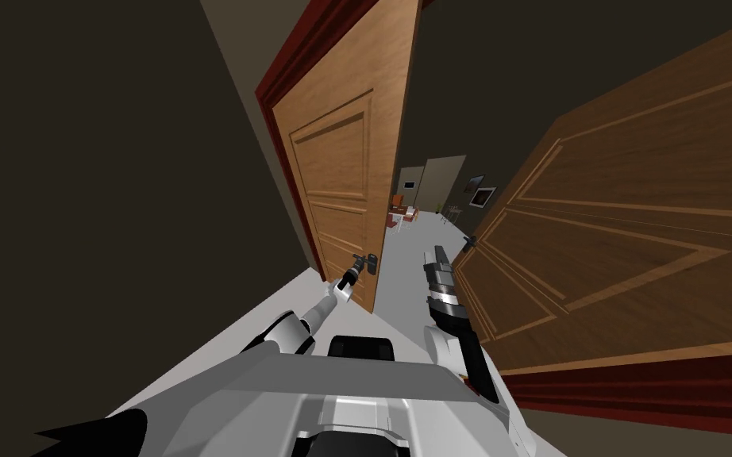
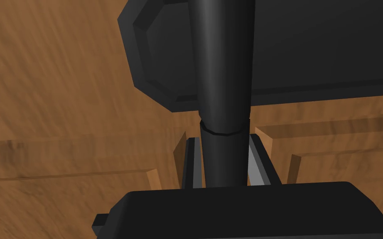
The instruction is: Push the door open
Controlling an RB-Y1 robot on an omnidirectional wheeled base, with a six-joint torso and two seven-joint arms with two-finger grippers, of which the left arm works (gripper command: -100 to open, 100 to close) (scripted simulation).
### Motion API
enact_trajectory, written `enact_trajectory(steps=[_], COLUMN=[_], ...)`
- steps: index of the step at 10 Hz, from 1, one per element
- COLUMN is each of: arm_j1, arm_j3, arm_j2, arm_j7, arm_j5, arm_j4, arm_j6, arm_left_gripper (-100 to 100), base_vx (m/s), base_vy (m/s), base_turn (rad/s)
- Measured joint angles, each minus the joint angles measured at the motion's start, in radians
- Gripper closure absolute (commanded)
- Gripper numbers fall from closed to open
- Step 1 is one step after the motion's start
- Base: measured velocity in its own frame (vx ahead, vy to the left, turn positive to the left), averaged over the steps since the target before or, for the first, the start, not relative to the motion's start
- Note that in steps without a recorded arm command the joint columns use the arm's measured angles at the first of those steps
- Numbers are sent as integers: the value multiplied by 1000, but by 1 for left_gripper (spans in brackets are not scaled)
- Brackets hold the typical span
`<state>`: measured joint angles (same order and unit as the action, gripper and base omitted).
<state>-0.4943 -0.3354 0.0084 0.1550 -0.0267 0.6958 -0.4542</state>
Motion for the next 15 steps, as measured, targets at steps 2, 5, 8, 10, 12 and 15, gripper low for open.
enact_trajectory(steps=[2,5,8,10,12,15], arm_j1=[3,3,-11,-27,3,7], arm_j3=[20,54,87,108,118,157], arm_j2=[9,27,39,34,43,54], arm_j7=[-3,-7,-12,-20,-25,-35], arm_j5=[-1,-3,-5,-7,-5,-6], arm_j4=[-22,-31,-45,-73,-32,-41], arm_j6=[-5,-6,-17,-23,-6,-7], arm_left_gripper=[100,100,100,100,100,100], base_vx=[107,158,60,83,62,125], base_vy=[-170,-151,-60,-95,-81,-127], base_turn=[33,2,9,1,12,14])
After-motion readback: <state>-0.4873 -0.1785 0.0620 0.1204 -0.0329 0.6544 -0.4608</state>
